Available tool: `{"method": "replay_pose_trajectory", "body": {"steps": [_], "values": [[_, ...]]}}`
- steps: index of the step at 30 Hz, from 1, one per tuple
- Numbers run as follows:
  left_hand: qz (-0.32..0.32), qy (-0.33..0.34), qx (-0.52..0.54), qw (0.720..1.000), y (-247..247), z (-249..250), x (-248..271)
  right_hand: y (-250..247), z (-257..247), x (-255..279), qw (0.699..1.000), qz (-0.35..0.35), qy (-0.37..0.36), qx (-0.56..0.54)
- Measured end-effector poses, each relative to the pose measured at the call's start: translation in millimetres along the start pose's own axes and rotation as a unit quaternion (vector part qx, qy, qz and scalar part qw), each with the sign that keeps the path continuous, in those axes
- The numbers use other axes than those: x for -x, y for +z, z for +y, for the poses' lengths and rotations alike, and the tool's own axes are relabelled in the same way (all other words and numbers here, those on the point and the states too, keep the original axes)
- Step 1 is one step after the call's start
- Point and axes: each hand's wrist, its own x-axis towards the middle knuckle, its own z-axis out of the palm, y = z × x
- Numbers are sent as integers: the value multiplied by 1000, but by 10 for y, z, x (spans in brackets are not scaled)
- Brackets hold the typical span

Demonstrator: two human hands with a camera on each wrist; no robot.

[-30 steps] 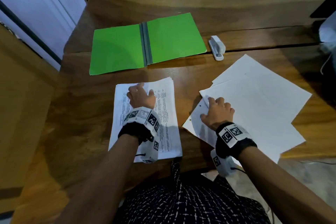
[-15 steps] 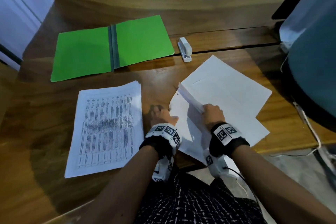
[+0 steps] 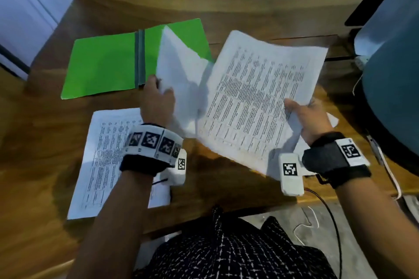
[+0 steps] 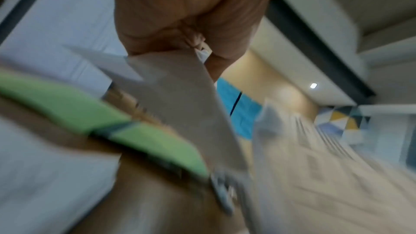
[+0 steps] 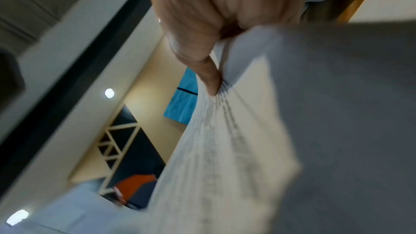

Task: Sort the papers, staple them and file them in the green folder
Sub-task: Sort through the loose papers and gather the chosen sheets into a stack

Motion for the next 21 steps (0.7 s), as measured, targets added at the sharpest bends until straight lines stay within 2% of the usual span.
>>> {"method": "replay_pose_trajectory", "body": {"steps": [2, 4, 6, 8, 11, 13, 15, 16, 19, 20, 21], "values": [[84, 88, -8, 993, -263, 280, 19, -5, 257, -115, 995, -2, 61, 79], [112, 172, -45, 978, -384, 475, 58, 62, 493, -228, 979, -28, 95, 178], [63, 250, -70, 964, -289, 501, 113, 165, 699, -347, 966, -55, 106, 231], [-35, 282, -108, 953, -27, 336, 194, 285, 803, -428, 957, -76, 102, 260], [-214, 233, -218, 923, 426, -51, 414, 372, 845, -560, 946, -88, 65, 303], [-310, 204, -299, 879, 672, -259, 556, 334, 838, -662, 945, -78, 63, 311], [-362, 208, -365, 832, 845, -383, 653, 231, 786, -746, 934, -63, 78, 344], [-382, 216, -375, 816, 892, -425, 677, 169, 734, -781, 921, -55, 76, 378], [-454, 208, -332, 800, 934, -462, 663, -91, 624, -918, 858, -35, 66, 509], [-483, 180, -307, 800, 920, -461, 622, -190, 608, -952, 831, -22, 74, 551], [-502, 132, -269, 811, 889, -425, 590, -296, 608, -989, 803, -6, 88, 589]]}}
